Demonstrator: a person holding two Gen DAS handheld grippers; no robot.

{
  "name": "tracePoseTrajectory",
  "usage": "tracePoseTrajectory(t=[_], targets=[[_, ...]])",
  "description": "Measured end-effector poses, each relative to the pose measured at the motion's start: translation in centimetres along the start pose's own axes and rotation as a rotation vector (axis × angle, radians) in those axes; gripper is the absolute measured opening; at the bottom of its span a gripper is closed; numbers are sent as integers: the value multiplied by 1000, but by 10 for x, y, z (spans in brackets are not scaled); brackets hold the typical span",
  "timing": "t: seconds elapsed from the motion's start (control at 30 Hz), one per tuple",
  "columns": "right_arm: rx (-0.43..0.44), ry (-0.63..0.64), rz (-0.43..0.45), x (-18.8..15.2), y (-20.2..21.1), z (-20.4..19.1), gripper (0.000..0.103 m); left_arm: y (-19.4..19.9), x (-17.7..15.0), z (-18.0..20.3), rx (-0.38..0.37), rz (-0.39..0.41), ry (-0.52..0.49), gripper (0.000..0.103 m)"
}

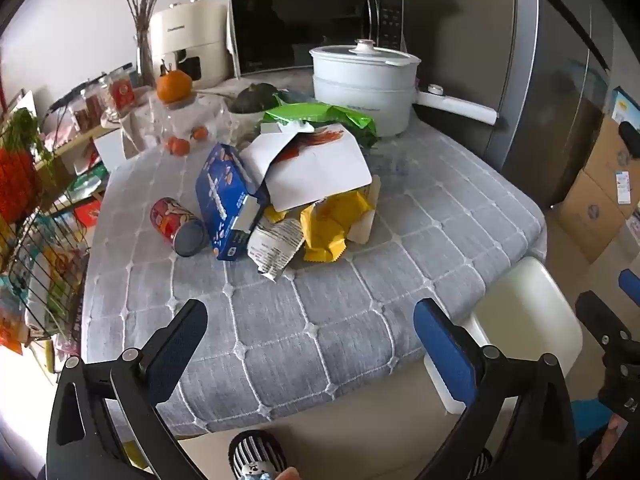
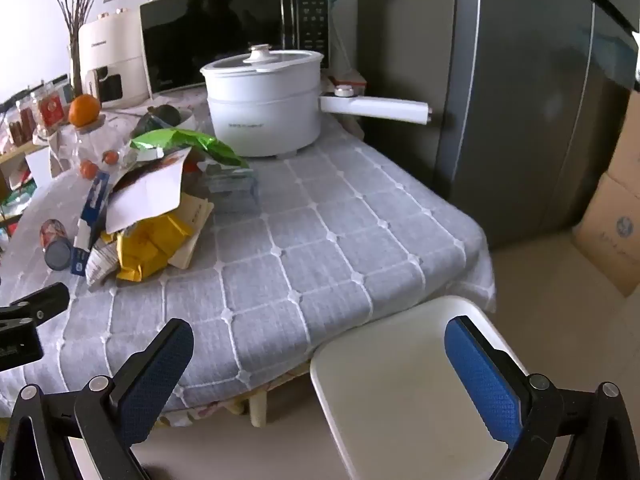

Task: Collect trash

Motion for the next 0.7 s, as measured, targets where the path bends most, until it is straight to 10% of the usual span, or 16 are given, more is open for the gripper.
tracePoseTrajectory(t=[0.7], targets=[[-15, -9, -19, -2, -7, 1, 103, 0, -2, 4, 3, 5, -34, 103]])
Point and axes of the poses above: each gripper's, at about its wrist camera, not at the fingertips, and y roughly against the way its jaws point, z to its right, x to its top, the point moved 4 cm from there along -y, roughly the way its jaws point, and after that the axes turned 4 degrees about -z, right-handed, at the moved point
